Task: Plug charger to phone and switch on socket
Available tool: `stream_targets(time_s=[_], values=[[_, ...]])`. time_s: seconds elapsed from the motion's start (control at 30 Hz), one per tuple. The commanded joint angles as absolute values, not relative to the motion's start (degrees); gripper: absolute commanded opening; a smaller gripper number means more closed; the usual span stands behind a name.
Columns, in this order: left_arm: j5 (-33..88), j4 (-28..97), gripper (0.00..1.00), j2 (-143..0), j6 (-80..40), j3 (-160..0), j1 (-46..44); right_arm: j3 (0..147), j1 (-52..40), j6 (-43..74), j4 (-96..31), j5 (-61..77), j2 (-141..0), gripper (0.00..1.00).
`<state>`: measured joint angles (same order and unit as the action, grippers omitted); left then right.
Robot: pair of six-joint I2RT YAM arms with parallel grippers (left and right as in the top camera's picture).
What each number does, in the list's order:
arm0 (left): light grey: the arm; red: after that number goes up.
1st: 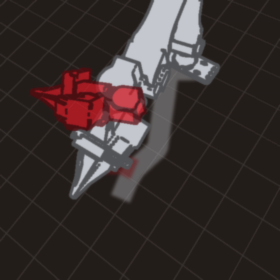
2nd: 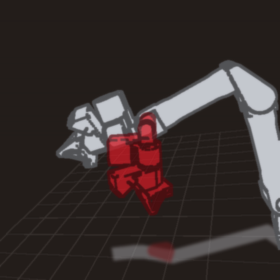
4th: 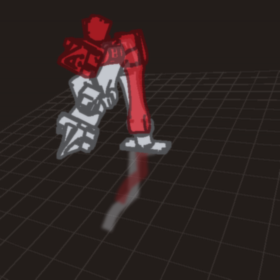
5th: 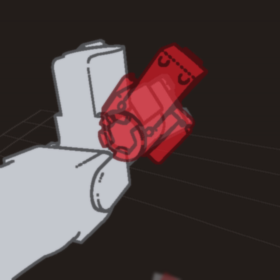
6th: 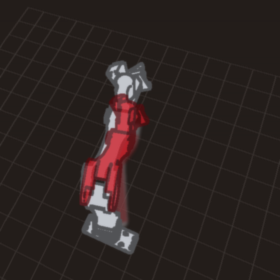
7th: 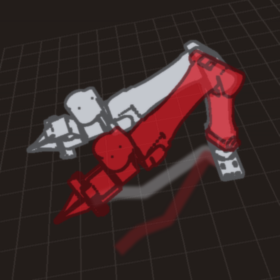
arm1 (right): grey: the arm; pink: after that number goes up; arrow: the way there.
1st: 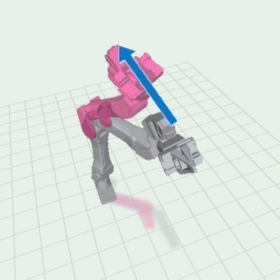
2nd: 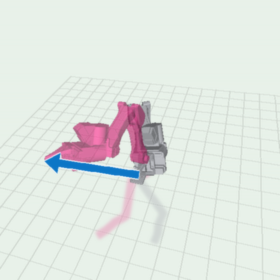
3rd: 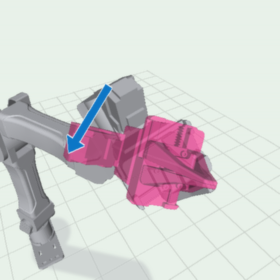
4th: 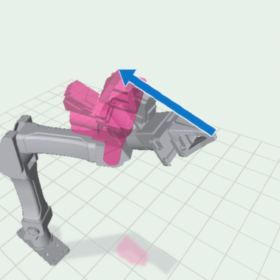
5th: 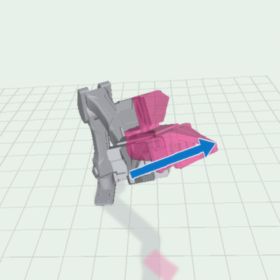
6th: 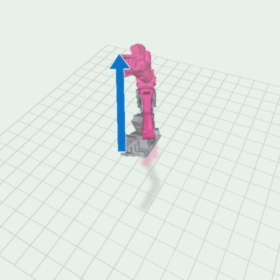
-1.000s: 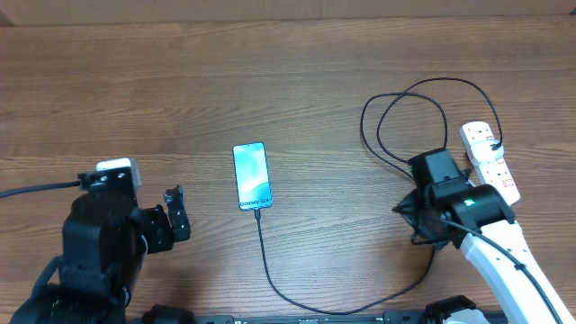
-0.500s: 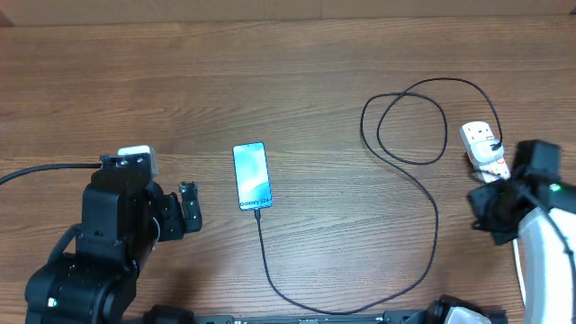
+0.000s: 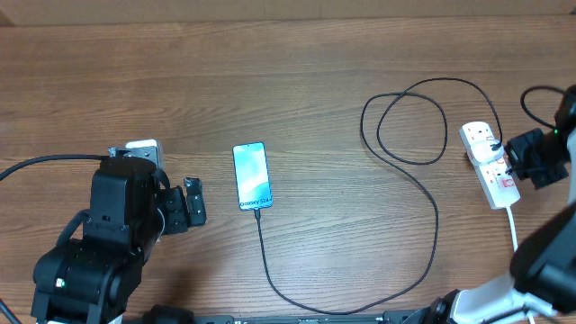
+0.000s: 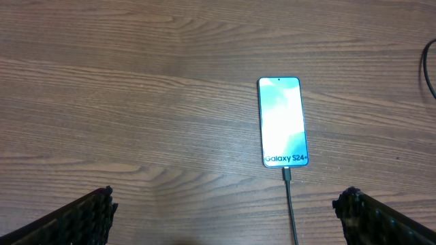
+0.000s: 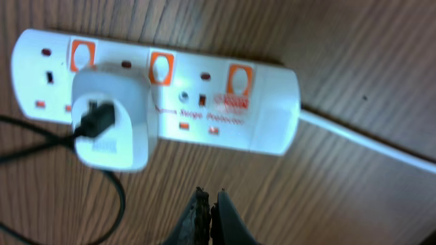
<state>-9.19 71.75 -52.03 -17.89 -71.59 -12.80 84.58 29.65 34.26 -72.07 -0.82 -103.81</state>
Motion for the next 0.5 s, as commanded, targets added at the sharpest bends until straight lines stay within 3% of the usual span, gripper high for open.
stream_targets(time_s=[0.0,0.47], values=[[-8.9,71.6,1.00,-52.1,-18.5,-71.4,-13.1,89.0,30.5,32.5,-72.7,-0.3,-108.6,0.04],[-8.9,71.6,1.00,-52.1,-18.5,-71.4,-13.1,93.0,30.5,33.1,-69.2,-0.3,-115.8,0.04]])
